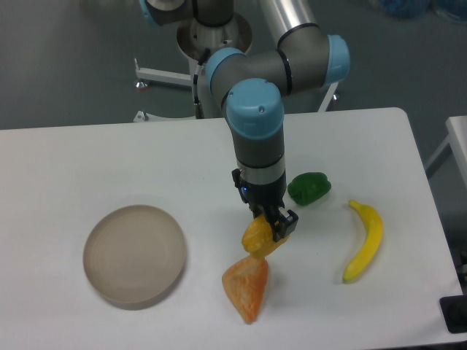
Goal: Place the yellow pepper on the plate
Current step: 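Carry the held yellow pepper with the gripper over the clear plate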
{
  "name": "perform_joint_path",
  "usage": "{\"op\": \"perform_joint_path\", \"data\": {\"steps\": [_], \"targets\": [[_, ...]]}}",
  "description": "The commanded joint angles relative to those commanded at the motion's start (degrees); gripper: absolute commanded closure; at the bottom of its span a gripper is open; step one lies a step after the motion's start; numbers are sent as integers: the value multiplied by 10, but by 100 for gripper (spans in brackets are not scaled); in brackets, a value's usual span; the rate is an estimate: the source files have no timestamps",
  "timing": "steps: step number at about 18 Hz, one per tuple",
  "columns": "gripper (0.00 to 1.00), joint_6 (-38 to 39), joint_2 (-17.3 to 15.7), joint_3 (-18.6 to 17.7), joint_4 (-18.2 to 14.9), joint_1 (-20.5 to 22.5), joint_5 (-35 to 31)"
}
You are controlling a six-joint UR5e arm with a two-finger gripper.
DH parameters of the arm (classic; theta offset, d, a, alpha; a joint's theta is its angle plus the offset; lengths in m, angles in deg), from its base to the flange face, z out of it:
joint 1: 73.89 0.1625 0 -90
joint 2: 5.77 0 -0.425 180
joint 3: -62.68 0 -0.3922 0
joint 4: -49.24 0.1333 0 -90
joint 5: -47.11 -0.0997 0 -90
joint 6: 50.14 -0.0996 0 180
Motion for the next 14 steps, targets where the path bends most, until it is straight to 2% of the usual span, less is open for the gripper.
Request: {"op": "perform_joint_path", "data": {"steps": [3, 8, 14], "targets": [[60, 7, 0, -3, 0, -8, 2], [60, 96, -5, 2, -1, -51, 5], [60, 258, -8, -3, -1, -129, -4]]}}
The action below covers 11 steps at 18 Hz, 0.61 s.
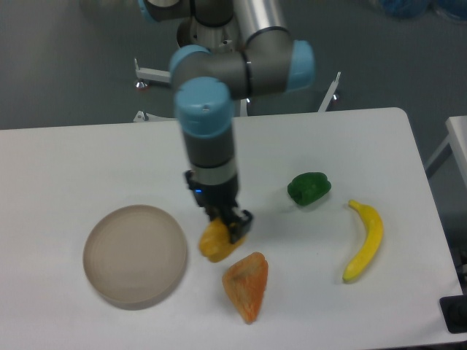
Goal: Place the yellow pepper on the plate
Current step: 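Carry the held yellow pepper with the gripper over the clear plate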
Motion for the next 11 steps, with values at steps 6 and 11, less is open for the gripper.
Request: {"op": "perform_joint_path", "data": {"steps": [6, 11], "targets": [[60, 142, 7, -25, 0, -41, -1], [60, 224, 36, -28, 2, -53, 7]]}}
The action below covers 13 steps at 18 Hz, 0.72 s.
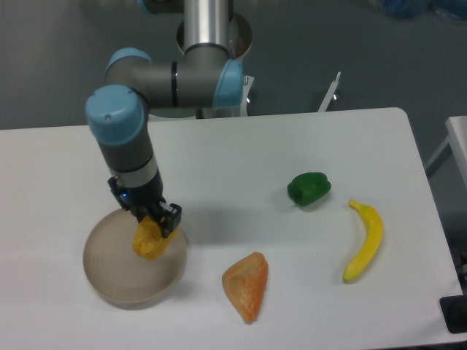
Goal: Place the yellow pepper on the plate
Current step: 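Carry the held yellow pepper with the gripper over the clear plate, then lower the yellow pepper onto the plate and open the gripper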
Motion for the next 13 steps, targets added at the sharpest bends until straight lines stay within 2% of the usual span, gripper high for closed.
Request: {"op": "perform_joint_path", "data": {"steps": [3, 6, 13], "targets": [[59, 54, 13, 1, 17, -11, 2], [59, 91, 27, 0, 18, -16, 2], [59, 86, 47, -1, 18, -27, 0]]}}
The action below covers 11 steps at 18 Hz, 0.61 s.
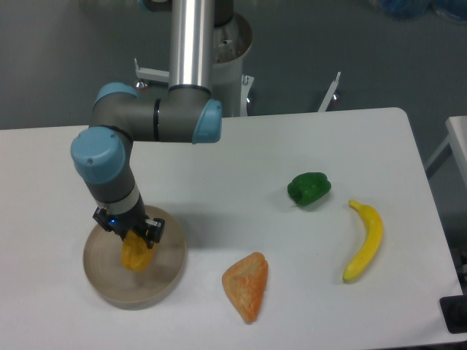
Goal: Place the yellow pepper on the plate
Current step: 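Lower the yellow pepper onto the plate and open the gripper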
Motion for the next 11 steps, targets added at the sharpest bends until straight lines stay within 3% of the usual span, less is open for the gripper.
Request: {"op": "perform_joint_path", "data": {"steps": [11], "targets": [[53, -6, 9, -1, 4, 0, -4]]}}
